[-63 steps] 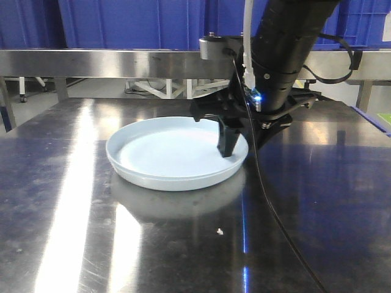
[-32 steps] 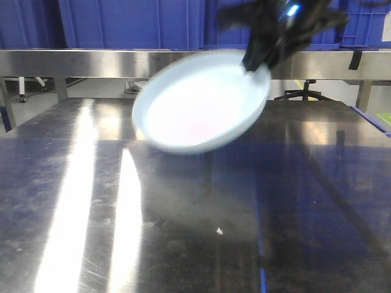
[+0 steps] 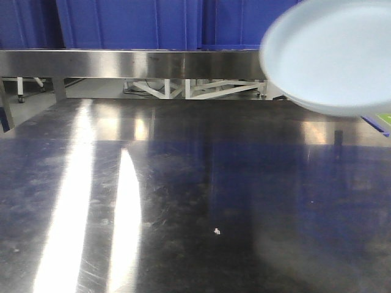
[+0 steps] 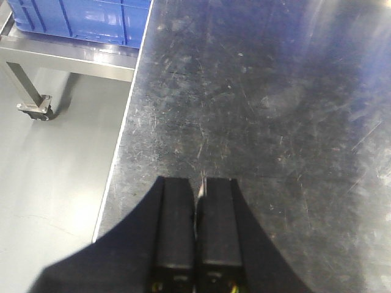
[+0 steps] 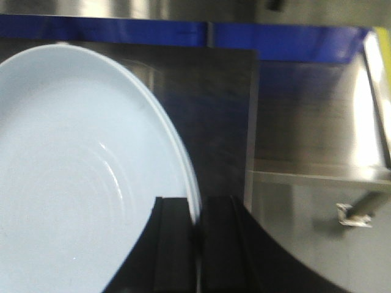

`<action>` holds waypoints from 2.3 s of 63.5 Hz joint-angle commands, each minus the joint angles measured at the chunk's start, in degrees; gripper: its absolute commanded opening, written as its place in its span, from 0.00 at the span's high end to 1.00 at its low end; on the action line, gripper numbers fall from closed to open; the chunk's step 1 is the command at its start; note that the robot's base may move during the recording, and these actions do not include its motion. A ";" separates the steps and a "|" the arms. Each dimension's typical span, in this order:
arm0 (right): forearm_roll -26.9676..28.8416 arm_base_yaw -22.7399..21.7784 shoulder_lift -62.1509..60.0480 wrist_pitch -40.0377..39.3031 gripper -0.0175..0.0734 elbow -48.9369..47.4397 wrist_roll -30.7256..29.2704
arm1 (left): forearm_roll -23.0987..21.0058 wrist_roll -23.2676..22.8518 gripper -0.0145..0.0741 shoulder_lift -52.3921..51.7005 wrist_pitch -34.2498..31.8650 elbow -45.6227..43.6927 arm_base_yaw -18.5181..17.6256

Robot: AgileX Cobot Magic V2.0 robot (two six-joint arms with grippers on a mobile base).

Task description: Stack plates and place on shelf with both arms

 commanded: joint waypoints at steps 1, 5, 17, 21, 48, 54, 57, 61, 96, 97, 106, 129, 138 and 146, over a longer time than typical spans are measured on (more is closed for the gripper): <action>-0.32 -4.31 -7.34 -6.31 0.74 4.09 -0.29 | -0.06 -0.41 0.74 -0.49 -3.71 -1.47 0.22; -0.32 -6.51 -11.36 -6.38 0.74 7.40 -0.29 | -0.06 -0.41 0.74 -0.49 -3.71 -1.47 0.22; -0.16 -7.85 -20.01 -6.37 0.74 14.38 -0.29 | -0.06 -0.41 0.74 -0.49 -3.71 -1.47 0.22; -0.11 -7.85 -21.34 -6.37 0.74 15.21 -0.29 | -0.06 -0.41 0.74 -0.49 -3.71 -1.47 0.22; -0.11 -7.85 -23.50 -6.39 0.74 15.49 -0.29 | -0.06 -0.41 0.74 -0.49 -3.71 -1.47 0.22; -0.11 -7.85 -23.50 -6.39 0.74 15.49 -0.29 | -0.06 -0.41 0.74 -0.49 -3.71 -1.47 0.22; -0.11 -7.85 -23.50 -6.39 0.74 15.49 -0.29 | -0.06 -0.41 0.74 -0.49 -3.71 -1.47 0.22; -0.11 -7.85 -23.50 -6.39 0.74 15.49 -0.29 | -0.06 -0.41 0.74 -0.49 -3.71 -1.47 0.22; -0.11 -7.85 -23.50 -6.39 0.74 15.49 -0.29 | -0.06 -0.41 0.74 -0.49 -3.71 -1.47 0.22; -0.11 -7.85 -23.50 -6.39 0.74 15.49 -0.29 | -0.06 -0.41 0.74 -0.49 -3.71 -1.47 0.22; -0.11 -7.85 -23.50 -6.39 0.74 15.49 -0.29 | -0.06 -0.41 0.74 -0.49 -3.71 -1.47 0.22; -0.11 -7.85 -23.50 -6.39 0.74 15.55 -0.29 | -0.06 -0.41 0.74 -0.49 -3.71 -1.47 0.22; -0.11 -7.40 -23.50 -6.39 0.74 15.55 -0.29 | -0.06 -0.41 0.74 -0.49 -3.71 -1.47 0.22; -0.11 -7.27 -23.29 -6.39 0.74 15.55 -0.29 | -0.06 -0.41 0.74 -0.49 -3.71 -1.47 0.22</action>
